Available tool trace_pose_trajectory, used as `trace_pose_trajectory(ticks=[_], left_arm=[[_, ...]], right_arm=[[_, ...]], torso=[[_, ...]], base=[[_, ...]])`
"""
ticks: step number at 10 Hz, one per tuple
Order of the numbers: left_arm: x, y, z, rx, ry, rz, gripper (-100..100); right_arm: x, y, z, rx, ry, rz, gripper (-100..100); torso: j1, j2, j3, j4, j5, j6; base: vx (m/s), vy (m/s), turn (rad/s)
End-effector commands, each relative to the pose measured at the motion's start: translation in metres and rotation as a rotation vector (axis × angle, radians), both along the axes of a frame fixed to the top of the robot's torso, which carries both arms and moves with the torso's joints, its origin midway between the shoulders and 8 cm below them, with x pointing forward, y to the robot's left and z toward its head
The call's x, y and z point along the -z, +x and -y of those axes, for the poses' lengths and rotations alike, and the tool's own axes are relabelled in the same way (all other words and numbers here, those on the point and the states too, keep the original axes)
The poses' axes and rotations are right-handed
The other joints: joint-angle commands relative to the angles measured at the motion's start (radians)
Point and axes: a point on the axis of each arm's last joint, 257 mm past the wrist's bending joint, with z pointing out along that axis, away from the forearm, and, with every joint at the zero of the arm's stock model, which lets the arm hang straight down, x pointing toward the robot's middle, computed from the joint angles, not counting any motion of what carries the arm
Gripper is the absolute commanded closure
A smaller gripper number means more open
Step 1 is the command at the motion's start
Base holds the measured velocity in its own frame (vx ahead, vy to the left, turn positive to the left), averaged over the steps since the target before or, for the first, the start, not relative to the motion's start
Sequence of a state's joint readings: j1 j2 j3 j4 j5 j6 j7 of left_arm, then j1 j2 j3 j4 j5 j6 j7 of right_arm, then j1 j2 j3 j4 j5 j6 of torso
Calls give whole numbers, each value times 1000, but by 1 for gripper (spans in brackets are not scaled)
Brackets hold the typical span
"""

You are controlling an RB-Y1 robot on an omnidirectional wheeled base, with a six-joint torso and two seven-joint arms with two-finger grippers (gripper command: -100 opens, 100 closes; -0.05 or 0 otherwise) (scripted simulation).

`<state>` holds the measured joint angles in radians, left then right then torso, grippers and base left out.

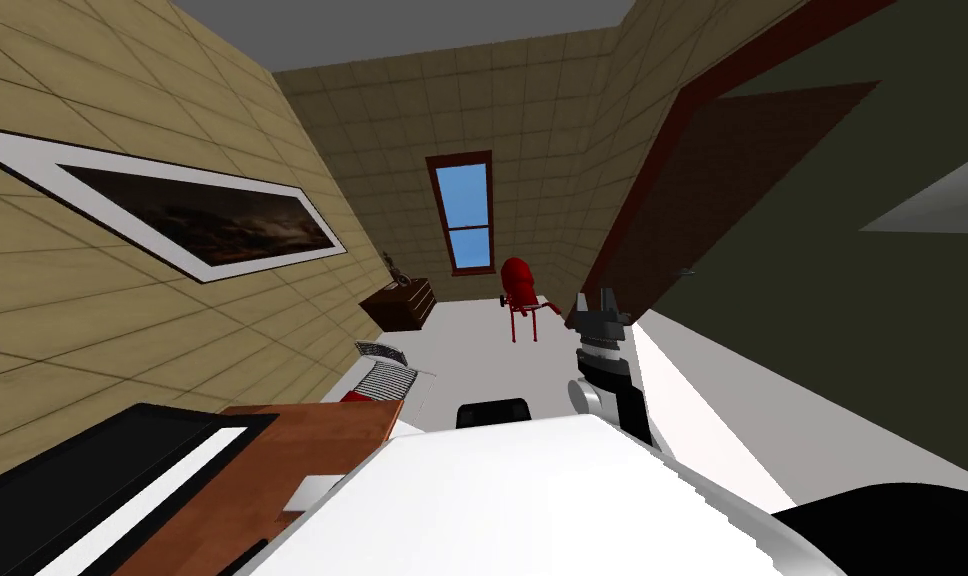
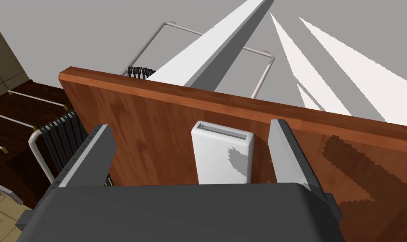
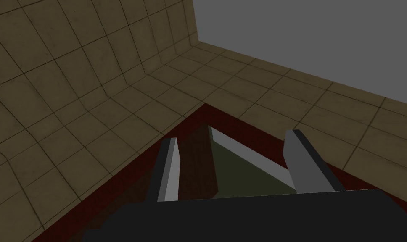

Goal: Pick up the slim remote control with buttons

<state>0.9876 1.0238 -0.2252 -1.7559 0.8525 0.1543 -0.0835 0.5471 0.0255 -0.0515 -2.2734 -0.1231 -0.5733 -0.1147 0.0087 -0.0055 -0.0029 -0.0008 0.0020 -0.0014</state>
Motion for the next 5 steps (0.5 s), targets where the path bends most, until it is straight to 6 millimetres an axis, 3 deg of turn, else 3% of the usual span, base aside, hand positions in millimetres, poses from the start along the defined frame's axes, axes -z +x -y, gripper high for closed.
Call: trace_pose_trajectory(ticks=[1,3,4,5], left_arm=[[4,-11,0,-17,-6,-34,-100],[14,-49,-7,-79,-24,-142,-100],[14,-50,-7,-79,-24,-148,-100],[17,-68,-9,-109,-32,-198,-100]], right_arm=[[0,0,0,0,0,0,0],[0,0,0,0,0,0,0],[0,0,0,0,0,0,0],[0,0,0,0,0,0,0]], torso=[[0,0,0,0,0,0],[0,0,0,0,0,0],[2,-1,0,0,0,0],[2,0,0,0,1,-1]], base=[[17,60,-154],[27,95,-308],[20,106,-100],[38,91,-183]])
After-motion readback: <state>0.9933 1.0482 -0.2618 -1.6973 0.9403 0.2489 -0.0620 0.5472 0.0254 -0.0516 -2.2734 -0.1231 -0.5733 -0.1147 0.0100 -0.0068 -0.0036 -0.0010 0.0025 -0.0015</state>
